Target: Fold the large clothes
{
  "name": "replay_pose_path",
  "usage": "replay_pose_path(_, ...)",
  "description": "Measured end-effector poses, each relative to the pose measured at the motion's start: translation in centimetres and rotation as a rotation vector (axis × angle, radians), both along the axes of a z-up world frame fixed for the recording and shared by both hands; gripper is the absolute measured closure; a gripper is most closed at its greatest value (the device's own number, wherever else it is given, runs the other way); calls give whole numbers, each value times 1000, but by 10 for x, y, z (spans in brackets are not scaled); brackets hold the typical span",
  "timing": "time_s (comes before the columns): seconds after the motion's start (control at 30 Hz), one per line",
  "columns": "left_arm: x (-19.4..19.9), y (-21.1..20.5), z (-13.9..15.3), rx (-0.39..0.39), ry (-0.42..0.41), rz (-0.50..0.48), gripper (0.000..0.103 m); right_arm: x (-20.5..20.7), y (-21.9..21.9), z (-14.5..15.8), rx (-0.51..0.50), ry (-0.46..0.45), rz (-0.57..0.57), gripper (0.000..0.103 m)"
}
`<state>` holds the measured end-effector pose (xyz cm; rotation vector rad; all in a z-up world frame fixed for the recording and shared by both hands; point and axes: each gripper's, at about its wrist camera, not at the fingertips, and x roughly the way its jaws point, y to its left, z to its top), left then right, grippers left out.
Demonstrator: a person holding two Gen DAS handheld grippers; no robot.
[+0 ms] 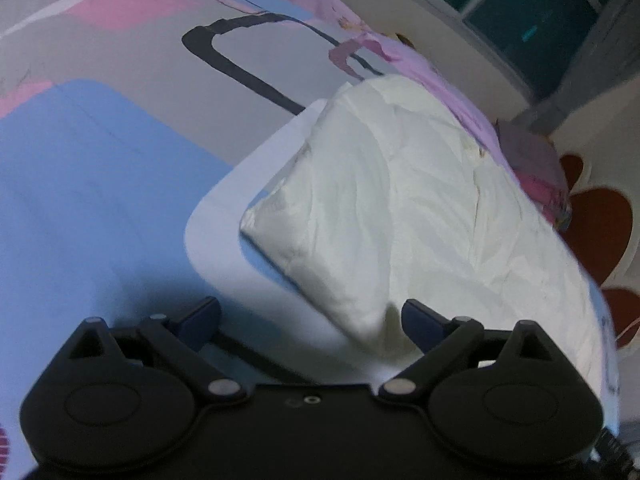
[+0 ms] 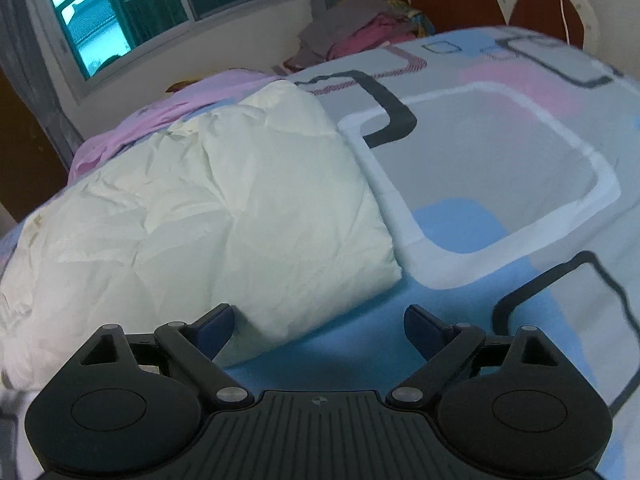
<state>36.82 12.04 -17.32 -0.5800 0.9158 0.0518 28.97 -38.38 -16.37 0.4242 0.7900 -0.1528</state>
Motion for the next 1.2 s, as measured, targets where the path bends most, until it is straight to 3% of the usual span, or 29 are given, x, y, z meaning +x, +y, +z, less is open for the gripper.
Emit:
replay_pose_path(0.17, 17, -4, -2, -29, -18, 6, 11, 11, -3, 0, 26, -10, -4, 12)
replay_pose_path(0.43, 33, -11, -5, -27, -57, 24, 32, 31, -12, -8, 109, -8, -38, 12)
replay_pose_path(0.47, 34, -12, -6, -19, -58, 20, 40, 33, -11, -8, 103, -10, -37, 17)
replay_pose_path(0.57, 37, -14, -7, -7, -62, 20, 46, 40, -7, -6, 95, -22, -34, 31)
replay_pose_path(0.7, 40, -17, -6, -5, -57, 13, 62, 42, -8, -2, 92, -28, -37, 42)
replay_pose_path(0.97, 39, -22, 1, 20, -66, -17, 79, 40, -8, 8, 72, -41, -1, 69)
replay_pose_path(1.2, 19, -24, 24, 46, -109, -40, 86, 21, -5, 30, 76, -71, 40, 80)
